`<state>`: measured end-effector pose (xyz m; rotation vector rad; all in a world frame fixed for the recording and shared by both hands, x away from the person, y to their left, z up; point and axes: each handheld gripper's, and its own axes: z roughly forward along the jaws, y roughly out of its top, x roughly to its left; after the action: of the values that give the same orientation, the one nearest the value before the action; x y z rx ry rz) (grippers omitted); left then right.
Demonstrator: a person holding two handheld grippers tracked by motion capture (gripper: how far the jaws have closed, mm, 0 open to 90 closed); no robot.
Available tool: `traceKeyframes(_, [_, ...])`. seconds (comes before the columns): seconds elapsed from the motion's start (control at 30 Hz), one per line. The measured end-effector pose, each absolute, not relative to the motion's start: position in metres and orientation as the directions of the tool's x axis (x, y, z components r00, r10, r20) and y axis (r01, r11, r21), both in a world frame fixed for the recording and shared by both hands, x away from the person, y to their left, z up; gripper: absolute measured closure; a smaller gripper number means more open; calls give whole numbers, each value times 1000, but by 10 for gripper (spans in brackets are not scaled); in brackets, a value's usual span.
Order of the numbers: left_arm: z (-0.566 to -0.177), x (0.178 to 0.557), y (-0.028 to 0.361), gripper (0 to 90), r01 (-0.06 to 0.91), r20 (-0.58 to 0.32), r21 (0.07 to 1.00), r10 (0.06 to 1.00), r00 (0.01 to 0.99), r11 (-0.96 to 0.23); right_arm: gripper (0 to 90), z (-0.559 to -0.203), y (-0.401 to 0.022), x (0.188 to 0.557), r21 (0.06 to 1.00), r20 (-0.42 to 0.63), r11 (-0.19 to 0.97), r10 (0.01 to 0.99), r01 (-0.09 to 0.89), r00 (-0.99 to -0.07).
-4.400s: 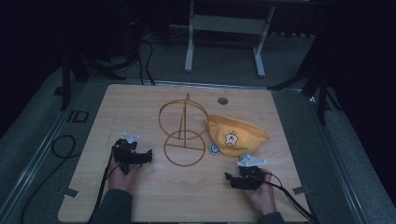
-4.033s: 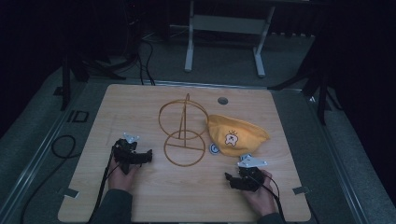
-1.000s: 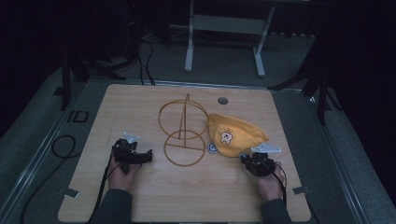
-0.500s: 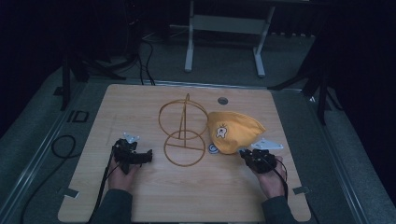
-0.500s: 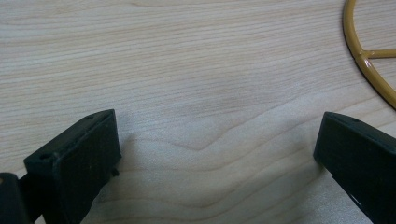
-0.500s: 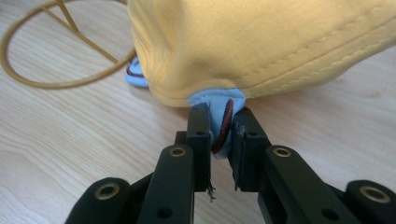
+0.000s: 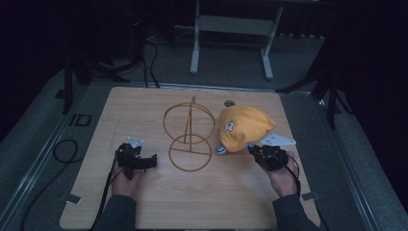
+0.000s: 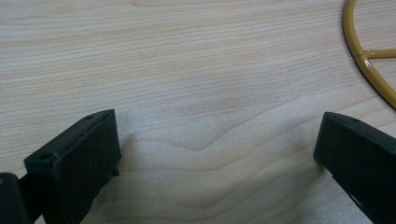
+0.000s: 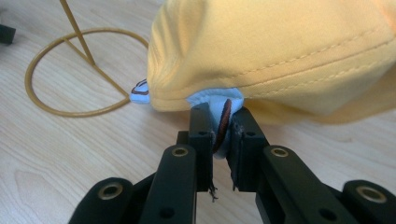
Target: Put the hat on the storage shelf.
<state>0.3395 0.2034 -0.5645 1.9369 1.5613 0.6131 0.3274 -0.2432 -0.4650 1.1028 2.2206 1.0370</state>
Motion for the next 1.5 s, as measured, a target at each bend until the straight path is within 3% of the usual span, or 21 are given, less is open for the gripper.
traceKeyframes(0.63, [-564, 339, 204, 4, 717, -1, 680, 977, 214, -156, 813, -427, -238, 326, 811, -118, 430, 784, 396, -610])
traceKeyframes(1.07, [-564, 339, 204, 4, 716, -1, 681, 977, 214, -156, 812, -398, -239, 308, 859, -77, 383, 753, 340, -653])
traceKeyframes(1.3, [-564, 339, 204, 4, 716, -1, 680, 977, 214, -156, 810, -393, -238, 305, 868, -45, 361, 741, 341, -670])
traceKeyframes(1.5, [-564, 339, 204, 4, 715, -1, 681, 977, 213, -156, 802, -410, -257, 325, 861, 50, 274, 793, 429, -607])
